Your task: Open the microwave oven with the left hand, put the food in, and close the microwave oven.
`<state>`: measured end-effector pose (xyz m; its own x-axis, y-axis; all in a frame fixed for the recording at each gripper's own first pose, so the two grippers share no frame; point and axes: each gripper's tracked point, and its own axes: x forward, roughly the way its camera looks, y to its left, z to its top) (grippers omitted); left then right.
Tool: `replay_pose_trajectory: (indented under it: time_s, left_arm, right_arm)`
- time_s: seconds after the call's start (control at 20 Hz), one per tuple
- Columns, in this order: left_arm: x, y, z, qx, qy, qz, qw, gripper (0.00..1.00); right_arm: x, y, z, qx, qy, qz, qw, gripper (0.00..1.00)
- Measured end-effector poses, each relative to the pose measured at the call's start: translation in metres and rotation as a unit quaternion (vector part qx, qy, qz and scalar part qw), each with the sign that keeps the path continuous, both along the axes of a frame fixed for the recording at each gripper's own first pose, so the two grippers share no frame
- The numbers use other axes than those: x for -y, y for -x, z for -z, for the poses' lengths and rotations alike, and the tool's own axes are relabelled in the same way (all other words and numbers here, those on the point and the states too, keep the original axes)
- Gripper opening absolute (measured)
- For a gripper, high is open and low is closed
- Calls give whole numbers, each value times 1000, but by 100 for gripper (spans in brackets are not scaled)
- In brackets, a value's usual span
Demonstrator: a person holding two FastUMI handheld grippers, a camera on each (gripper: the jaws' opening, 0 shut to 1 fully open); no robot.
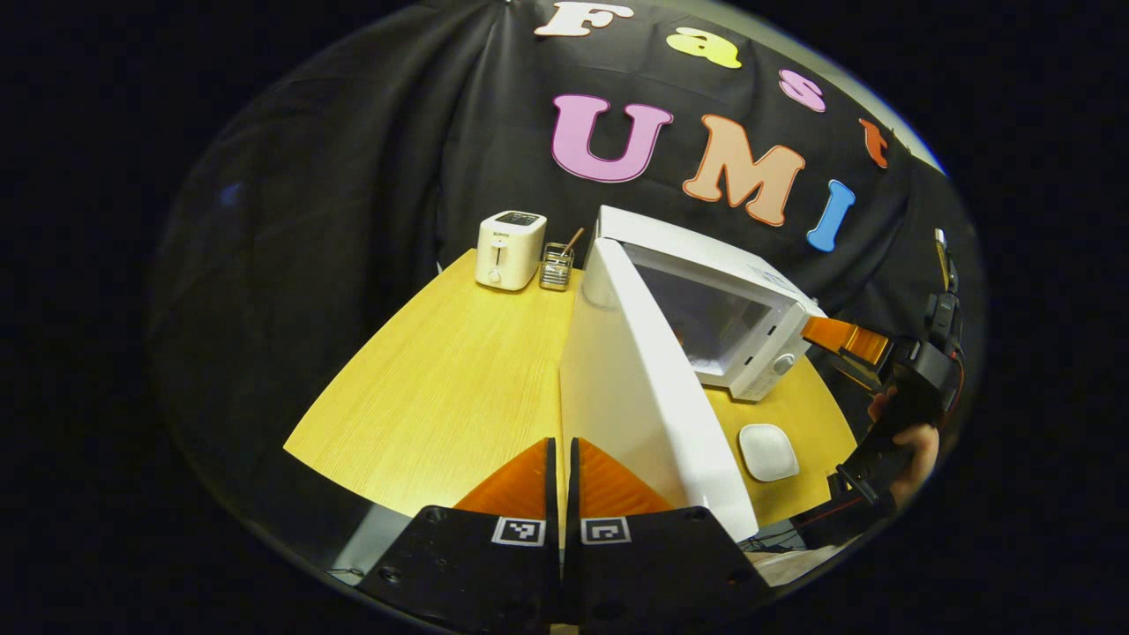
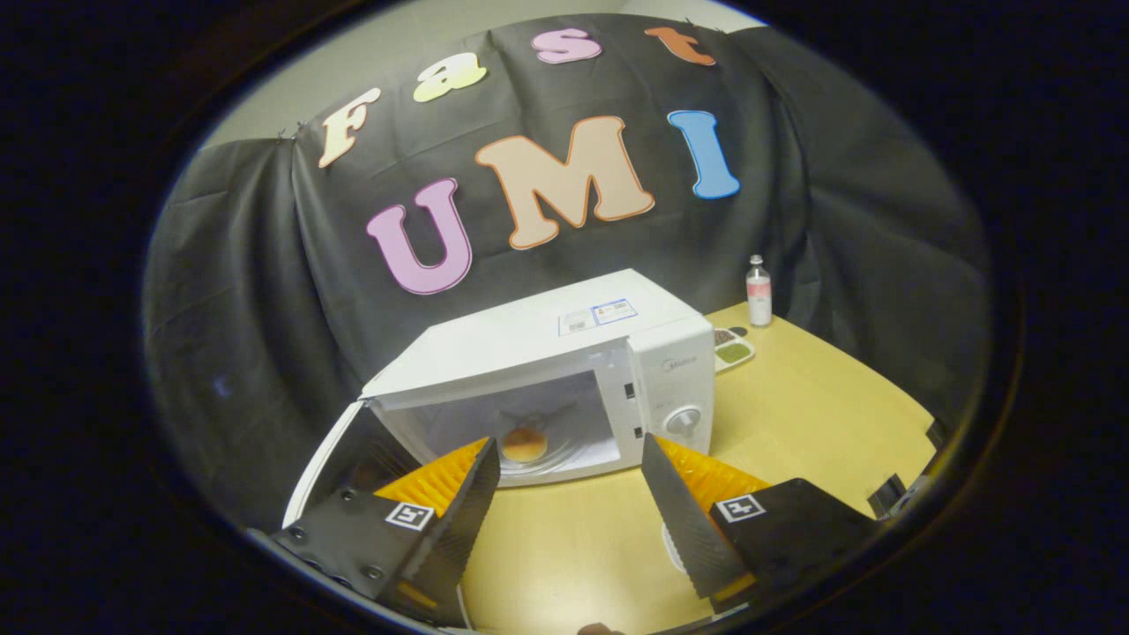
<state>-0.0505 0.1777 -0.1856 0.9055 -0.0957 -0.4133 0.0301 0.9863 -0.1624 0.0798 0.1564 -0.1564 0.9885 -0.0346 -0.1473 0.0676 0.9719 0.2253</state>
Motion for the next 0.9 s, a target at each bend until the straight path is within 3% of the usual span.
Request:
replay_pose_trajectory:
  time_s: [0.75, 0.8, 0.9]
  left_arm:
    - [65, -28, -4, 0, -10, 7, 1000, 0]
    - [71, -29, -4, -1, -13, 6, 1000, 0]
    - [82, -33, -4, 0, -19, 2, 1000, 1]
  right_arm:
    - [121, 56, 20, -44, 20, 56, 997, 91]
    - [130, 57, 21, -47, 25, 57, 997, 99]
    - [148, 59, 21, -50, 33, 56, 997, 100]
